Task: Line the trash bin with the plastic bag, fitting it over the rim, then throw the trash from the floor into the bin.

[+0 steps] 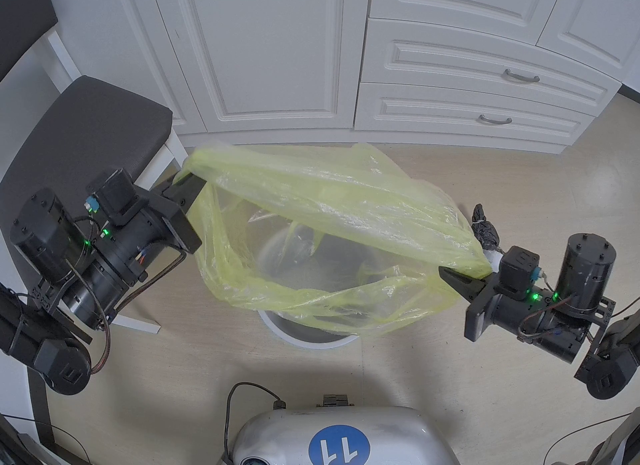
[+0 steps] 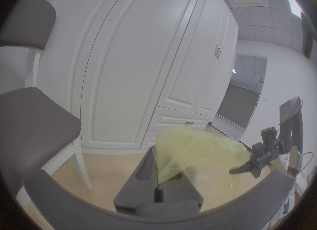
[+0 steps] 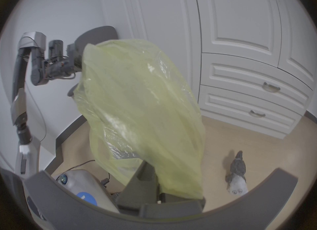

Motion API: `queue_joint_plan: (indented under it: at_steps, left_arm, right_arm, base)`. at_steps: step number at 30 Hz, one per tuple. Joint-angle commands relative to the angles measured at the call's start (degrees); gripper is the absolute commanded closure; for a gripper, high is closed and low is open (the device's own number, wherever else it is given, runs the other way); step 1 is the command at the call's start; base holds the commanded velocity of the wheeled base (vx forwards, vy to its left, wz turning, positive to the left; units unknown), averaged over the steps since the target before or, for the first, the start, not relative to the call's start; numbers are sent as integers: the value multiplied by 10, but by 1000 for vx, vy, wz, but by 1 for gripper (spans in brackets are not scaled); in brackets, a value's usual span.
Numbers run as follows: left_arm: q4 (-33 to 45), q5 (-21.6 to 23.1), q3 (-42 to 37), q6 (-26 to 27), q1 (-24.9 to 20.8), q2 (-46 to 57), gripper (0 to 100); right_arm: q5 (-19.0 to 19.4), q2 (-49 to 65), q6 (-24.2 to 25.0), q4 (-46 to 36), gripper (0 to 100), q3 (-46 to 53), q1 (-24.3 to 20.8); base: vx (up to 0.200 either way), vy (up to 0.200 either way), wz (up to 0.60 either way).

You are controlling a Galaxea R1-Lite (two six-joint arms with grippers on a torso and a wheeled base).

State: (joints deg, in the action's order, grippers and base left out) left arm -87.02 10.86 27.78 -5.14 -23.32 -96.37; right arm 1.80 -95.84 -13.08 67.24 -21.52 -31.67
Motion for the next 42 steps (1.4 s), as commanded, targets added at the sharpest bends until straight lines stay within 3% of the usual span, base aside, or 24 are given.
queue_joint_plan:
  at_steps: [1,7,16,29,37,42]
  left_arm:
    - [-7,31,-41,5,22,-25,100]
    - [-7,34,-41,5,41,-25,100]
    - [-7,45,-39,3,59,-30,100]
    - [-7,64,-45,3,67,-44,100]
    - [-7,63,1,-2,59,-146,100]
    - [-7,58,36,-23,73,-196,100]
  right_arm:
    - [51,57,-34,0,100,39,50]
    - [88,60,-63,0,100,51,75]
    - [185,50,-67,0,100,58,115]
    - [186,21,-77,-8,100,60,101]
    - [183,-32,-74,-1,100,48,98]
    - [183,-96,-45,1,100,17,101]
  base:
    - [0,0,0]
    - [0,0,0]
    - [0,0,0]
    - [0,0,0]
    - [0,0,0]
    - [0,0,0]
